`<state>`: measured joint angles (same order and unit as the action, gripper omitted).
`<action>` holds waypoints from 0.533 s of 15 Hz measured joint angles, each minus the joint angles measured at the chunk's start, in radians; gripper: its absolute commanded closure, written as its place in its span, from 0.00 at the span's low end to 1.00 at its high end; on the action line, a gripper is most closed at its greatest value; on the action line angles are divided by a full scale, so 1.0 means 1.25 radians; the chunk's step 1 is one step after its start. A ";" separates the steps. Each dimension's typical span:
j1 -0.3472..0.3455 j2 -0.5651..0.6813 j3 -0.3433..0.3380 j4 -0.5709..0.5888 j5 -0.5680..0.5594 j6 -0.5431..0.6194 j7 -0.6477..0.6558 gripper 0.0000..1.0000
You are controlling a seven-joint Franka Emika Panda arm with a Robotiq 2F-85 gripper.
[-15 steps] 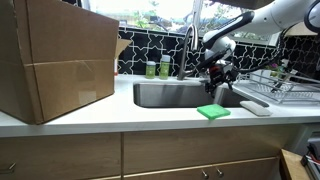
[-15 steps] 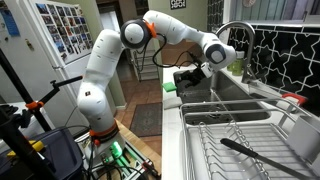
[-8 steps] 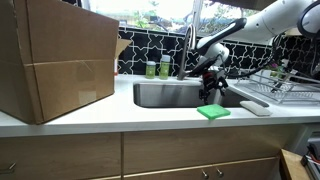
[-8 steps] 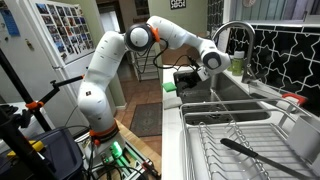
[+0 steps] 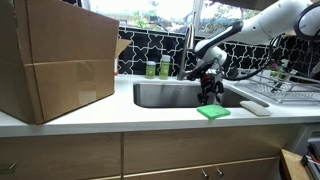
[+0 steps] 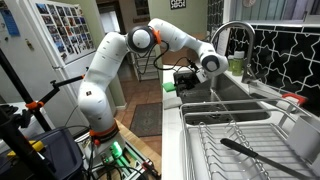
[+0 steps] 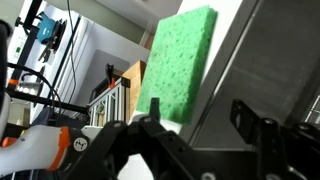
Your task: Put the white sponge on the edge of the sink then put the green sponge in the sponge holder
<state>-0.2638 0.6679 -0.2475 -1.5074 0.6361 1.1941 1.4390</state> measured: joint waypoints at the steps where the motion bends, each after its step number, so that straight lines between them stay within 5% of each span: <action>1: 0.000 0.000 0.000 0.000 0.000 0.000 0.003 0.43; 2: 0.001 0.001 0.000 -0.001 0.001 0.000 0.005 0.59; 4: 0.001 0.001 0.001 -0.002 0.001 0.001 0.009 0.61; 8: 0.001 0.001 0.000 -0.005 0.001 0.002 0.015 0.90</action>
<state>-0.2620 0.6696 -0.2469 -1.5139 0.6376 1.1968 1.4574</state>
